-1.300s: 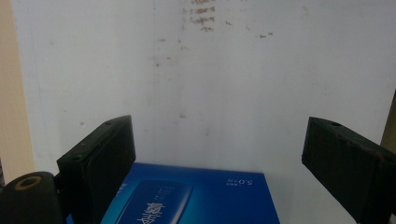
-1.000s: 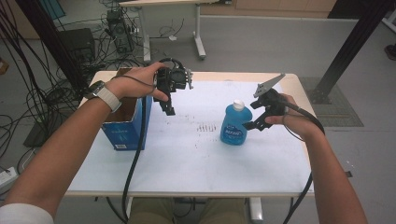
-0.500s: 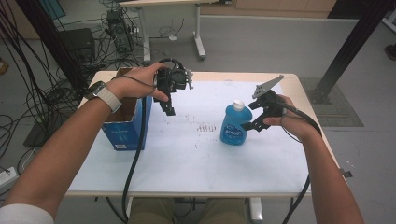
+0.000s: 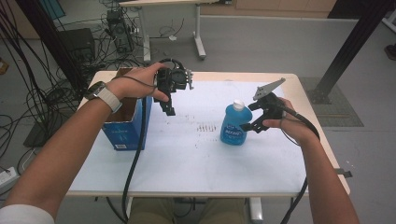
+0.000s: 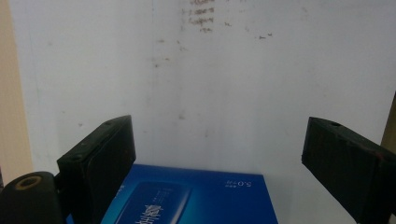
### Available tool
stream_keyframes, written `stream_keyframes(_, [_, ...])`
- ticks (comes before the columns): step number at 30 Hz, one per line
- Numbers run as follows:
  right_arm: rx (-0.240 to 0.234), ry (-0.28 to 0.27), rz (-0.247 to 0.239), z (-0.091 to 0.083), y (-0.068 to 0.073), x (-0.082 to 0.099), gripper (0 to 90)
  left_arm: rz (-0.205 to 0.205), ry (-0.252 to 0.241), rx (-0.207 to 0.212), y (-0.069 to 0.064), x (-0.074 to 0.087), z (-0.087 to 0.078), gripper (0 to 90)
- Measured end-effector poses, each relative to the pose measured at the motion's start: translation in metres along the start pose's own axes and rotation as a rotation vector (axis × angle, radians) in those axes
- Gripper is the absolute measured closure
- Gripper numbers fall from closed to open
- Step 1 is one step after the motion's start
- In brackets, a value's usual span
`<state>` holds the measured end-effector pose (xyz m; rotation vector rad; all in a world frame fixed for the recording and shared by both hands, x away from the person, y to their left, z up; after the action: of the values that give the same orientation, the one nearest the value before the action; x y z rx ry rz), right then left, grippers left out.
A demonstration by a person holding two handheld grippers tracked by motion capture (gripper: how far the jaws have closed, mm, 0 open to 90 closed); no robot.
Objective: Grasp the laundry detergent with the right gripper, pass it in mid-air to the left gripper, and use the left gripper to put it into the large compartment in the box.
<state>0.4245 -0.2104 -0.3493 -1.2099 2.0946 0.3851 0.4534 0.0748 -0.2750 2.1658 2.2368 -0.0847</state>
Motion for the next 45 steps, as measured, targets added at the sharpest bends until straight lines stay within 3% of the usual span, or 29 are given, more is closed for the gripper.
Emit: stream_keyframes(45, [-0.004,0.011,0.015,0.0038,-0.0018,0.0026,5.2,-0.008,-0.011,0.003,0.0014,0.003,0.0016,10.0])
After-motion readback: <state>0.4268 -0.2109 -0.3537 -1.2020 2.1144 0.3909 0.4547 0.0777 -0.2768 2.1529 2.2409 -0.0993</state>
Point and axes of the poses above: each handheld gripper's, and its own axes: z roughly forward along the jaws, x roughly out of its underside, y roughly to its left, the point moved 4 cm from there along z, roughly forward along the jaws, and after that the axes turned 8 degrees about x, right-handed, at the moved point
